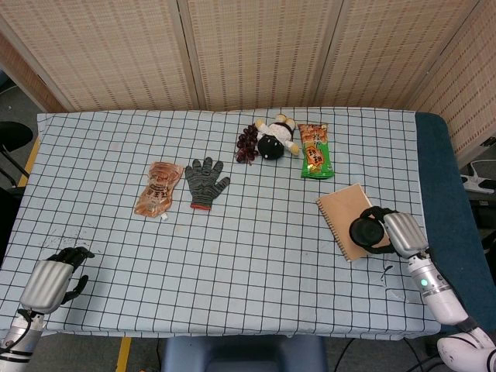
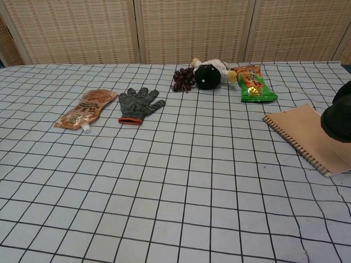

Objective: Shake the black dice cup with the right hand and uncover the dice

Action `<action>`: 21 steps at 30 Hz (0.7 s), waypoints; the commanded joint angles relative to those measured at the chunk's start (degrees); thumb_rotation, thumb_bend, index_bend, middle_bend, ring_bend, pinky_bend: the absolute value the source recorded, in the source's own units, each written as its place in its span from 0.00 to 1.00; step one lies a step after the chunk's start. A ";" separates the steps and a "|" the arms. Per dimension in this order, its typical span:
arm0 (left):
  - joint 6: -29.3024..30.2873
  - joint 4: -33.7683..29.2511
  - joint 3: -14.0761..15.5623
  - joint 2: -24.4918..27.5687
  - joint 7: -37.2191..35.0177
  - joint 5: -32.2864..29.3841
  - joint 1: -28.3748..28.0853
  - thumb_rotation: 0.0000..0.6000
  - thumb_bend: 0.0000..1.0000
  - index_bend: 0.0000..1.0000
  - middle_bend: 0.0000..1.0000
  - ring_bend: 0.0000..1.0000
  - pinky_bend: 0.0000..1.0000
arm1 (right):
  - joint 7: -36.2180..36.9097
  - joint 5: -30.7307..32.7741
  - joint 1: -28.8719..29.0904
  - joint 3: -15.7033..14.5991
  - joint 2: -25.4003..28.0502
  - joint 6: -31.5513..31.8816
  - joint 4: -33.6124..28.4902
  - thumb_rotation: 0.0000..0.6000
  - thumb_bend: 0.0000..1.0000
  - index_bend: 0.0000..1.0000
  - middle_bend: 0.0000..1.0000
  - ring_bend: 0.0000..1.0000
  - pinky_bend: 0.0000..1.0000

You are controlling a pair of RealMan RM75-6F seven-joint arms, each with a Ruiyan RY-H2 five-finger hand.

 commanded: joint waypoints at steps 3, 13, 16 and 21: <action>-0.80 -0.01 -0.02 -0.15 0.30 -0.39 -0.26 1.00 0.42 0.32 0.28 0.28 0.53 | 5.97 -3.56 0.54 -1.97 -0.56 0.20 1.03 1.00 0.19 0.60 0.53 0.38 0.47; -0.52 0.05 0.02 -0.17 0.40 -0.18 -0.20 1.00 0.42 0.32 0.29 0.28 0.53 | 15.75 -8.27 3.26 -5.27 -2.10 -2.22 3.58 1.00 0.19 0.60 0.53 0.38 0.47; -0.83 0.00 -0.05 -0.16 0.40 -0.41 -0.31 1.00 0.42 0.32 0.29 0.28 0.53 | 17.75 -9.28 4.30 -5.59 -3.83 -2.42 5.39 1.00 0.19 0.60 0.53 0.38 0.48; -0.62 0.06 0.06 -0.23 0.72 -0.27 -0.18 1.00 0.42 0.32 0.29 0.28 0.53 | 20.97 -11.25 6.58 -6.51 -6.61 -3.43 8.27 1.00 0.19 0.59 0.53 0.38 0.48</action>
